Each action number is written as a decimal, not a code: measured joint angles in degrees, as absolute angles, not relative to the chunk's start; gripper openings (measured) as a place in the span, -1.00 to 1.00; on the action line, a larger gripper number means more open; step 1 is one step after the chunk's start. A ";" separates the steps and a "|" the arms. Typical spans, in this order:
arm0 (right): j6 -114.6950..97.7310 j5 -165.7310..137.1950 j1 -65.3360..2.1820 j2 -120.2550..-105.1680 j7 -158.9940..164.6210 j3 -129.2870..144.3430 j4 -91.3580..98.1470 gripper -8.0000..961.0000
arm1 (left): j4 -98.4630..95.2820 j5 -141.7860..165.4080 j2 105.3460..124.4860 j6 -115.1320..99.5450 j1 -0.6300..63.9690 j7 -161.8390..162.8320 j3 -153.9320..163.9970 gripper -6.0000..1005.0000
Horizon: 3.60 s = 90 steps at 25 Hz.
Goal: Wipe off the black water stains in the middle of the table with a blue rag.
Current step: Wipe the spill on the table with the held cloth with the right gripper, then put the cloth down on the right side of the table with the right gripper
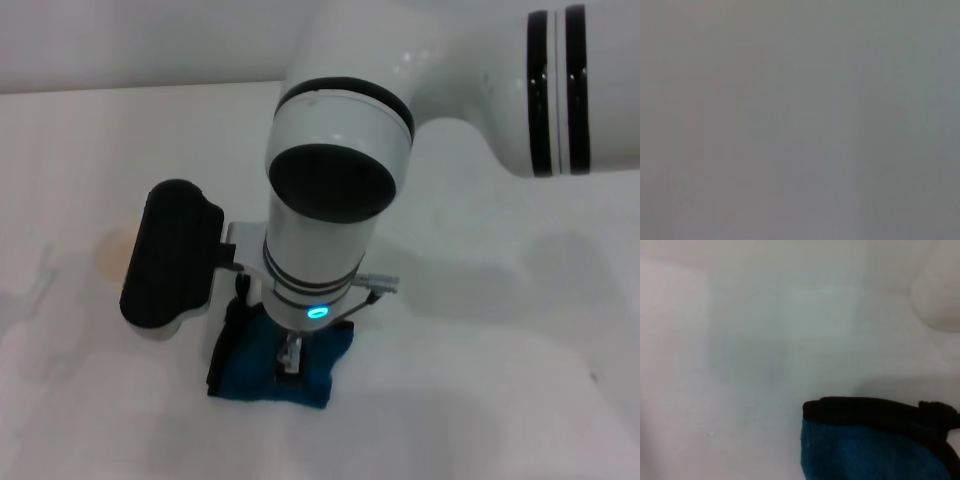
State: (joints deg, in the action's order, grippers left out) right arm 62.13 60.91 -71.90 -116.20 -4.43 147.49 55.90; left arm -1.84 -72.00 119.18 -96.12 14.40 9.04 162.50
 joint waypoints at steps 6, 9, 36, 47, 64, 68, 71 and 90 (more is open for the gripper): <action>60.06 60.91 -73.62 -116.20 -4.27 147.63 53.59 -0.82 | -1.74 -72.21 119.05 -96.16 14.66 9.04 162.32 0.75; 59.26 60.88 -74.38 -116.19 -3.94 147.82 51.45 -0.82 | -1.57 -72.24 119.02 -96.16 14.73 9.04 162.31 0.75; 62.15 62.86 -70.26 -116.19 -5.02 149.55 58.93 -0.82 | -1.23 -72.42 118.91 -96.15 15.70 8.91 162.24 0.75; 65.35 55.03 -68.81 -116.19 -4.92 142.07 51.77 -0.82 | -1.23 -72.93 119.00 -96.15 15.18 8.87 162.25 0.75; 80.65 29.62 -52.91 -115.64 -14.24 106.40 51.95 -0.81 | 1.49 -75.54 118.62 -96.45 15.57 9.71 162.20 0.75; 82.39 24.12 -48.15 -115.35 -16.63 97.44 53.14 -0.79 | 1.85 -76.50 118.58 -96.39 15.70 10.55 162.17 0.75; 83.24 22.72 -46.10 -115.27 -17.50 94.50 54.34 -0.77 | 2.54 -76.96 118.56 -96.30 16.09 11.22 162.15 0.75; 86.72 19.11 -38.95 -114.95 -22.71 83.61 59.28 -0.68 | 3.16 -77.80 118.56 -95.29 18.65 11.70 162.16 0.75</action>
State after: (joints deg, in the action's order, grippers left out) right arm 86.72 19.11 -38.95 -114.95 -22.71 83.61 59.28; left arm 3.16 -77.80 118.56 -95.29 18.65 11.70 162.16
